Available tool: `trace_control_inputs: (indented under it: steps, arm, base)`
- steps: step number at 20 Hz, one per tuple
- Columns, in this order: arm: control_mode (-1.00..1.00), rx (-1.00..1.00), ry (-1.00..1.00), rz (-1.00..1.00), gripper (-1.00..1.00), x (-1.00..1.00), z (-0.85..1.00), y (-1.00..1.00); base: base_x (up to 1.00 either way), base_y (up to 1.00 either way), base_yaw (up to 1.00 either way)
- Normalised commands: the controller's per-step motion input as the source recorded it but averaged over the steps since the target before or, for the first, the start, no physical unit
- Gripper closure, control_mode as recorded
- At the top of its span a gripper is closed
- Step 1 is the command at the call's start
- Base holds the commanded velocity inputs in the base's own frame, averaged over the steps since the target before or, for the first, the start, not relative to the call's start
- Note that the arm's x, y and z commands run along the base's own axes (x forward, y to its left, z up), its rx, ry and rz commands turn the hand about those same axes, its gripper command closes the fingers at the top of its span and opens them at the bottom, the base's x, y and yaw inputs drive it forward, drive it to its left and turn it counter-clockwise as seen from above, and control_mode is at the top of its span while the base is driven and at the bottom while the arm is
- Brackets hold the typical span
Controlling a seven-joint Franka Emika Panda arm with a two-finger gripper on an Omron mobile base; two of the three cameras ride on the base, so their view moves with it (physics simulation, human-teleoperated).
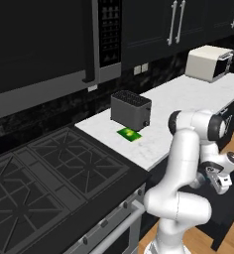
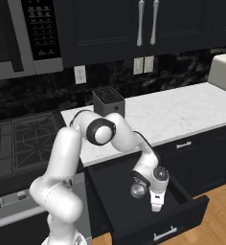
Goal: Pick the measuring cup from the drawer and place it on the counter.
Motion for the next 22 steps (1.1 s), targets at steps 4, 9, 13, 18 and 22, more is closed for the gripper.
trace_control_inputs:
  steps: [4, 9, 13, 18, 22]
  arm:
    - [-1.00, 0.02, 0.00, 0.00, 1.00, -0.60, 0.70, -0.05]
    - [-1.00, 0.02, 0.00, 0.00, 1.00, -0.24, 1.00, -0.06]
    - [-1.00, 0.00, 0.00, 0.00, 1.00, -0.03, 1.00, -0.08]
    - [-1.00, 0.00, 0.00, 0.00, 1.00, 0.00, 1.00, -0.13]
    - [-1.00, 0.00, 0.00, 0.00, 1.00, 0.00, 1.00, -0.04]
  base:
    - [0.00, 0.00, 0.00]
    - [0.00, 0.00, 0.00]
    - [0.00, 0.00, 0.00]
    - [0.00, 0.00, 0.00]
    - [0.00, 0.00, 0.00]
